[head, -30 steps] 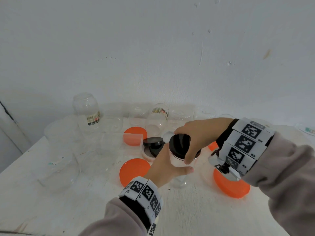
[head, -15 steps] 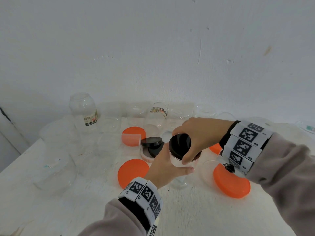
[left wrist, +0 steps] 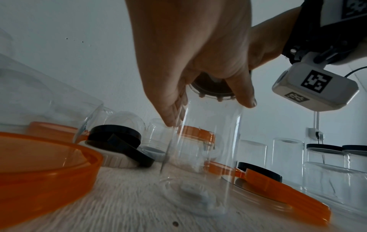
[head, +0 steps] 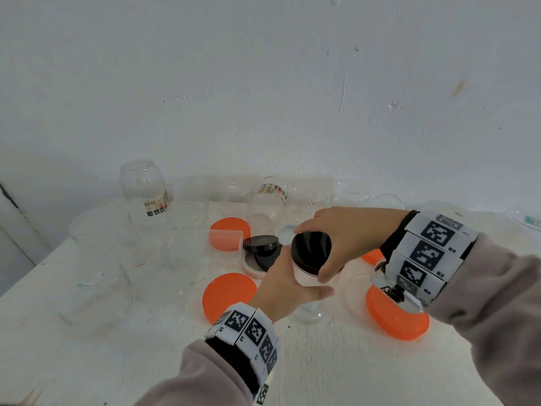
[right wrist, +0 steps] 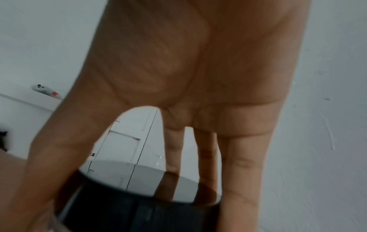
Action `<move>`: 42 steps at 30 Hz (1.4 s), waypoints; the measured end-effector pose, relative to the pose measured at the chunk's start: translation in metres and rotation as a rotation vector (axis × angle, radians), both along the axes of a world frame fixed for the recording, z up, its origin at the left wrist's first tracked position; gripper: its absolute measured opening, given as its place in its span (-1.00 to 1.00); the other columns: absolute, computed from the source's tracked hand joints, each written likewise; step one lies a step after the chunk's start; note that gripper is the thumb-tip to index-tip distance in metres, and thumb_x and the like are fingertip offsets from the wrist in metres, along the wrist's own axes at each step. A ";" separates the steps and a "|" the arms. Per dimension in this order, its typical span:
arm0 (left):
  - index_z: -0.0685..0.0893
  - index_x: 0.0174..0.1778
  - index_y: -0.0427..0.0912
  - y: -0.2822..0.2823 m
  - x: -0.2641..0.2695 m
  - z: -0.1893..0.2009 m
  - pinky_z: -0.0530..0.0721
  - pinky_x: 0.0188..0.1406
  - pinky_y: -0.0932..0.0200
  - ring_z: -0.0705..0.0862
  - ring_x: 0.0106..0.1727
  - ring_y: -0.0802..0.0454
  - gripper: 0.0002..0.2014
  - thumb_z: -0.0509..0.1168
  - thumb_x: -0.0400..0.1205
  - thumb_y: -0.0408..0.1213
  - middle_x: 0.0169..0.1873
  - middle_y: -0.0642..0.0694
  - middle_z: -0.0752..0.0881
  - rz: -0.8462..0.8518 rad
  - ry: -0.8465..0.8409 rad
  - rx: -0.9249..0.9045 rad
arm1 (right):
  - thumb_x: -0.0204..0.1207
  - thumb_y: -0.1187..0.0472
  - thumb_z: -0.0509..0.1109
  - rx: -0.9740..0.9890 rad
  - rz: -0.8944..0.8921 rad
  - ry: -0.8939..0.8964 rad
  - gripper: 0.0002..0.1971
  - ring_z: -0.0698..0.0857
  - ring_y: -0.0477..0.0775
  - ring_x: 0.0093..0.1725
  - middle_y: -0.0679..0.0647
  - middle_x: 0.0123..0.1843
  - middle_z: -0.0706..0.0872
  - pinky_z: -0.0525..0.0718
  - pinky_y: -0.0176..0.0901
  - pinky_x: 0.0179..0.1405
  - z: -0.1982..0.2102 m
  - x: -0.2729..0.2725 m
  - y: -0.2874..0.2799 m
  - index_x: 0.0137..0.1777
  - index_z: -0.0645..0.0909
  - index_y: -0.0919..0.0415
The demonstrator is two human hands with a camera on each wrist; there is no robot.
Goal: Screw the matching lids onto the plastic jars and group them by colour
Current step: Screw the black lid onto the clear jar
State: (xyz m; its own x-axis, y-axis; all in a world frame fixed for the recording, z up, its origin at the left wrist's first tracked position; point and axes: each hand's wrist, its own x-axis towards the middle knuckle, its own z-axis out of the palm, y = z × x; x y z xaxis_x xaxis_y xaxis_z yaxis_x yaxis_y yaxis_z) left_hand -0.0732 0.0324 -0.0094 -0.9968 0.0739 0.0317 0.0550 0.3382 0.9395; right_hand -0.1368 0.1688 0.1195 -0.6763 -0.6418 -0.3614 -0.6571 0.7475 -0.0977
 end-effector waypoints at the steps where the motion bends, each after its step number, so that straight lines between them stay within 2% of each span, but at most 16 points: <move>1: 0.32 0.45 0.11 0.000 0.000 0.000 0.42 0.00 0.55 0.45 0.19 0.58 -0.16 0.64 0.32 -0.07 0.24 0.28 0.55 0.003 0.001 -0.003 | 0.18 -0.28 0.57 -0.022 0.015 0.021 -0.20 0.52 -0.09 0.17 -0.19 0.17 0.52 0.60 -0.18 0.09 -0.001 -0.001 -0.001 0.45 0.39 -0.22; 4: 0.33 0.46 0.11 0.001 0.001 0.001 0.44 0.03 0.52 0.48 0.20 0.52 -0.15 0.64 0.31 -0.06 0.23 0.28 0.56 0.009 0.007 -0.007 | 0.14 -0.40 0.52 -0.058 -0.009 0.082 -0.38 0.63 -0.10 -0.04 -0.19 -0.06 0.62 0.64 -0.22 -0.17 -0.006 0.000 -0.001 0.14 0.55 -0.12; 8: 0.33 0.48 0.10 0.001 0.001 0.001 0.46 0.05 0.48 0.52 0.24 0.41 -0.13 0.64 0.30 -0.05 0.25 0.27 0.57 0.005 0.010 -0.016 | 0.15 -0.54 0.37 -0.045 -0.086 0.221 -0.38 0.55 -0.09 -0.28 -0.09 -0.22 0.58 0.42 -0.23 -0.41 -0.017 0.006 -0.004 -0.16 0.41 0.00; 10: 0.33 0.48 0.09 0.001 0.001 0.001 0.46 0.04 0.49 0.52 0.25 0.42 -0.13 0.64 0.31 -0.05 0.26 0.27 0.56 -0.004 0.007 -0.014 | 0.17 -0.54 0.37 -0.015 -0.105 0.170 -0.34 0.57 -0.07 -0.22 -0.07 -0.15 0.60 0.48 -0.20 -0.35 -0.015 0.005 -0.005 -0.05 0.42 0.01; 12: 0.32 0.48 0.09 0.000 0.000 0.000 0.45 0.04 0.50 0.50 0.24 0.46 -0.13 0.64 0.31 -0.06 0.26 0.28 0.56 -0.007 0.002 -0.001 | 0.19 -0.44 0.46 0.029 -0.117 0.010 -0.25 0.60 -0.04 0.03 -0.10 0.10 0.57 0.63 -0.14 -0.07 -0.008 0.002 -0.004 0.29 0.40 -0.06; 14: 0.32 0.48 0.09 0.001 0.000 0.000 0.43 0.03 0.52 0.47 0.24 0.51 -0.14 0.64 0.31 -0.07 0.25 0.29 0.55 -0.005 -0.001 0.007 | 0.22 -0.29 0.55 0.063 -0.075 -0.062 -0.08 0.49 -0.02 0.25 -0.16 0.21 0.42 0.60 -0.03 0.22 -0.002 0.001 -0.003 0.55 0.20 -0.22; 15: 0.33 0.47 0.09 0.001 0.000 0.000 0.43 0.02 0.54 0.46 0.23 0.53 -0.14 0.64 0.31 -0.07 0.25 0.29 0.55 -0.004 0.001 0.009 | 0.23 -0.24 0.57 0.061 -0.050 -0.049 -0.06 0.45 -0.04 0.27 -0.18 0.19 0.39 0.57 -0.05 0.24 -0.001 0.001 -0.003 0.59 0.17 -0.25; 19: 0.33 0.47 0.11 0.001 0.001 -0.002 0.43 -0.01 0.61 0.45 0.20 0.60 -0.15 0.64 0.31 -0.09 0.25 0.30 0.55 0.007 0.014 0.021 | 0.16 -0.31 0.57 -0.015 0.000 0.033 -0.11 0.50 -0.10 0.19 -0.22 0.17 0.49 0.57 -0.20 0.09 -0.003 -0.002 -0.002 0.51 0.33 -0.24; 22: 0.33 0.48 0.09 0.001 0.001 -0.002 0.45 0.04 0.55 0.48 0.23 0.53 -0.14 0.64 0.31 -0.09 0.26 0.27 0.56 0.008 0.019 0.025 | 0.09 -0.43 0.51 -0.073 -0.033 0.084 -0.29 0.62 -0.10 0.01 -0.21 0.00 0.62 0.63 -0.23 -0.12 -0.010 -0.002 -0.001 0.23 0.53 -0.15; 26: 0.33 0.47 0.09 0.002 0.001 -0.001 0.48 0.06 0.49 0.53 0.25 0.44 -0.14 0.64 0.31 -0.07 0.25 0.26 0.58 0.003 0.015 0.013 | 0.11 -0.55 0.37 -0.067 -0.074 0.201 -0.30 0.62 -0.06 -0.18 -0.09 -0.15 0.62 0.56 -0.20 -0.33 -0.020 0.002 -0.003 0.01 0.50 0.00; 28: 0.33 0.47 0.09 0.002 0.001 -0.001 0.47 0.06 0.49 0.52 0.25 0.44 -0.15 0.64 0.32 -0.07 0.26 0.26 0.58 0.001 0.015 0.017 | 0.13 -0.53 0.39 -0.040 -0.088 0.144 -0.28 0.62 -0.06 -0.11 -0.08 -0.05 0.62 0.60 -0.18 -0.24 -0.016 0.001 -0.002 0.11 0.48 -0.02; 31: 0.34 0.47 0.09 0.002 0.001 -0.002 0.45 0.07 0.52 0.49 0.26 0.48 -0.15 0.64 0.32 -0.07 0.27 0.27 0.56 0.005 0.017 0.020 | 0.21 -0.30 0.54 0.003 -0.057 -0.052 -0.15 0.51 -0.06 0.20 -0.17 0.21 0.46 0.61 -0.06 0.17 -0.006 -0.001 0.001 0.50 0.28 -0.22; 34: 0.34 0.48 0.08 0.002 0.001 -0.002 0.44 0.08 0.52 0.48 0.26 0.48 -0.15 0.64 0.32 -0.09 0.27 0.25 0.56 0.007 0.022 0.018 | 0.21 -0.21 0.58 -0.017 0.010 -0.024 -0.10 0.44 -0.10 0.21 -0.25 0.11 0.40 0.52 -0.20 0.09 -0.004 -0.002 0.001 0.55 0.24 -0.30; 37: 0.33 0.48 0.09 0.002 0.001 -0.002 0.45 0.10 0.51 0.48 0.26 0.48 -0.15 0.64 0.33 -0.10 0.28 0.24 0.55 0.002 0.020 0.020 | 0.14 -0.35 0.55 -0.036 0.028 0.052 -0.17 0.49 -0.11 0.13 -0.24 0.07 0.46 0.53 -0.23 -0.02 -0.006 -0.005 0.000 0.45 0.38 -0.26; 40: 0.32 0.48 0.10 0.001 0.001 -0.002 0.49 0.21 0.41 0.51 0.28 0.42 -0.14 0.63 0.33 -0.08 0.28 0.24 0.56 -0.006 0.014 0.019 | 0.12 -0.50 0.44 -0.065 -0.022 0.149 -0.31 0.61 -0.05 -0.05 -0.15 -0.04 0.59 0.63 -0.19 -0.15 -0.014 -0.002 0.000 0.14 0.52 -0.10; 42: 0.33 0.47 0.12 0.001 0.001 -0.002 0.48 0.09 0.50 0.49 0.23 0.52 -0.16 0.63 0.32 -0.06 0.26 0.28 0.56 -0.008 0.018 0.011 | 0.14 -0.56 0.35 -0.079 -0.050 0.245 -0.35 0.60 -0.06 -0.20 -0.09 -0.16 0.60 0.57 -0.19 -0.31 -0.022 0.003 -0.002 -0.08 0.46 -0.01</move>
